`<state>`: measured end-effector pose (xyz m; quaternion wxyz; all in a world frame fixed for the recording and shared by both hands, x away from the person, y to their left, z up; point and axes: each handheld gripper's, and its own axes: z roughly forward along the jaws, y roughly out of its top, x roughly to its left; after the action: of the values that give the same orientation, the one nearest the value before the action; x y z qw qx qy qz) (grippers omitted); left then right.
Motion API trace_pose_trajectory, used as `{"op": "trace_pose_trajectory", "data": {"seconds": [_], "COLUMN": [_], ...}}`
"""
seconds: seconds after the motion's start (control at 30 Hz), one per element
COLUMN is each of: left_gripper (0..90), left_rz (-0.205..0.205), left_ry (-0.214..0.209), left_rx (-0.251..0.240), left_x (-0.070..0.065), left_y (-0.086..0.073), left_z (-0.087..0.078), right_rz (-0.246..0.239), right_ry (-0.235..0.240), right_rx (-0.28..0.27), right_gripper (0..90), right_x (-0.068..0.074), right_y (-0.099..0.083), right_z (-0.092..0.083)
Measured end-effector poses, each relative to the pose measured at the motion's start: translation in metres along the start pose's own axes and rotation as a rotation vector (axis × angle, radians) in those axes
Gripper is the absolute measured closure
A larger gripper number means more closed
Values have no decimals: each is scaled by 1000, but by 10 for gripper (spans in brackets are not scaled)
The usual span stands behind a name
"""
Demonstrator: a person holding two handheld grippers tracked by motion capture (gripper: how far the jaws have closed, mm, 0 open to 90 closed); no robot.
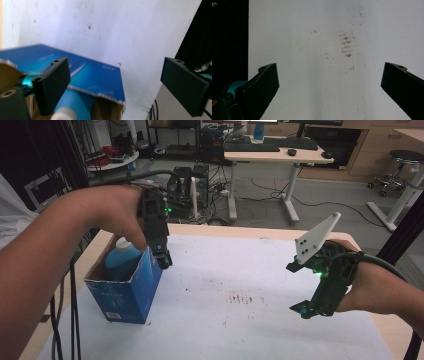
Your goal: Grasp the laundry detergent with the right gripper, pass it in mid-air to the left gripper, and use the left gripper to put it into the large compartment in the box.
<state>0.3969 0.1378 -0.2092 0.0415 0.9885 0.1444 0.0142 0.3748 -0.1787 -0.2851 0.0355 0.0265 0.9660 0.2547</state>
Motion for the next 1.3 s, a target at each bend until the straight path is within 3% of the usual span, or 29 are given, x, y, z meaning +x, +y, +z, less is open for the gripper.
{"op": "trace_pose_trajectory", "data": {"seconds": [0.03,0.2,0.23,0.27,0.47,1.3], "left_gripper": [83,61,59,57,19,19], "left_rz": [0,66,66,85,112,100], "left_ry": [0,-29,-29,-40,-28,-25], "left_rx": [0,3,3,7,17,40], "left_x": [0,-11,-11,-14,-16,-9], "left_y": [0,21,21,26,34,30], "left_z": [0,13,13,17,27,33], "right_rz": [0,-10,-10,-23,-24,-33], "right_ry": [0,23,23,18,20,24], "right_rx": [0,124,124,181,287,319], "right_gripper": [9,9,9,9,9,9], "right_x": [0,-6,-6,-8,-16,-21], "right_y": [0,-2,-2,-3,-6,-8], "right_z": [0,-4,-4,-5,-7,-2]}}
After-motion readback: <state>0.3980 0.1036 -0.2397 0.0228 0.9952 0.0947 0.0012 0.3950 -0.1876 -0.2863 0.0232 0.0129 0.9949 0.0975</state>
